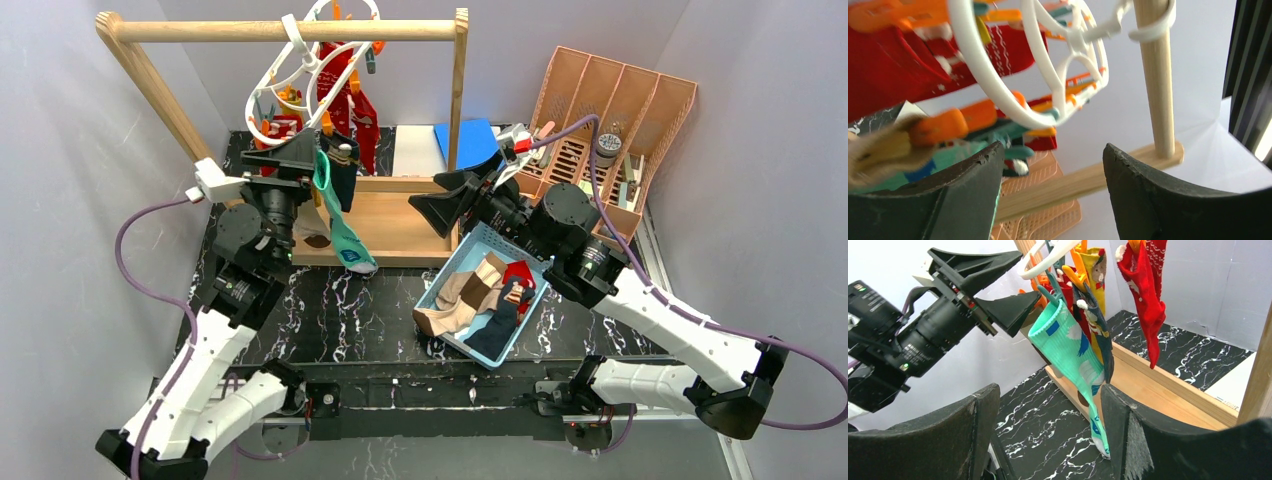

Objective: Clip the socks to the hanger
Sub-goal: Adjust the hanger on the clothesline.

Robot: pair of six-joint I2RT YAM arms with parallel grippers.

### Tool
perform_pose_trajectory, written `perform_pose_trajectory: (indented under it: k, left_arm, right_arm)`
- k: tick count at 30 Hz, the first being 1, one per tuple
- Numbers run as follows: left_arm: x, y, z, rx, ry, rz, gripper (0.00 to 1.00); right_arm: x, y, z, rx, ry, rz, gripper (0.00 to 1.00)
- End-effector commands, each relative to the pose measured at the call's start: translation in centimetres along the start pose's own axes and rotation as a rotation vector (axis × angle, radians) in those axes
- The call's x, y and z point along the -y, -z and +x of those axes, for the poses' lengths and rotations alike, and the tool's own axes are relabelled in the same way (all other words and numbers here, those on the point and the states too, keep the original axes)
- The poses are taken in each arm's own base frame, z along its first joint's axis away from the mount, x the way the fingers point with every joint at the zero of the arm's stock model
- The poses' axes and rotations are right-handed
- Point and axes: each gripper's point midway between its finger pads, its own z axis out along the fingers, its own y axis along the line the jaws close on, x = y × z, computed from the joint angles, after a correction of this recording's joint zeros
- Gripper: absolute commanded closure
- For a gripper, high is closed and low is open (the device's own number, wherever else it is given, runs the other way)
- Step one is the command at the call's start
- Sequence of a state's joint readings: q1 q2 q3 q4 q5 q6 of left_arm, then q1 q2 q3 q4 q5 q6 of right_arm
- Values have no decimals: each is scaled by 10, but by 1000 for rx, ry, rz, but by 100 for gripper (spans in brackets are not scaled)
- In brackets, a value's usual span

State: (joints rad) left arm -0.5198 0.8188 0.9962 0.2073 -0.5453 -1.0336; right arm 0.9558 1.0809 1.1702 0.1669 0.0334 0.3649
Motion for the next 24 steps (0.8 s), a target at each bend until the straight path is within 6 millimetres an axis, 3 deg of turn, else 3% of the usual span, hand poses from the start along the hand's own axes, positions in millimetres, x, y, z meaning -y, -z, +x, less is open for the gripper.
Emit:
perform_pose_trajectory:
  k: [1, 8, 19, 24]
  left_arm:
    - [-9, -8, -25, 49, 133, -24, 32]
    - [-17, -25, -38, 84, 190, -15, 39]
    - [-20, -57, -56, 127, 223, 11, 64]
    - [-23, -67, -69, 151, 227, 15, 65]
  right_arm:
    - [-22, 3, -42, 112, 1, -73, 19]
    - [-24, 7, -48, 129, 7, -77, 19]
    - [-22, -6, -54, 162, -11, -70, 19]
    - [-11, -15, -63, 214, -80, 1, 18]
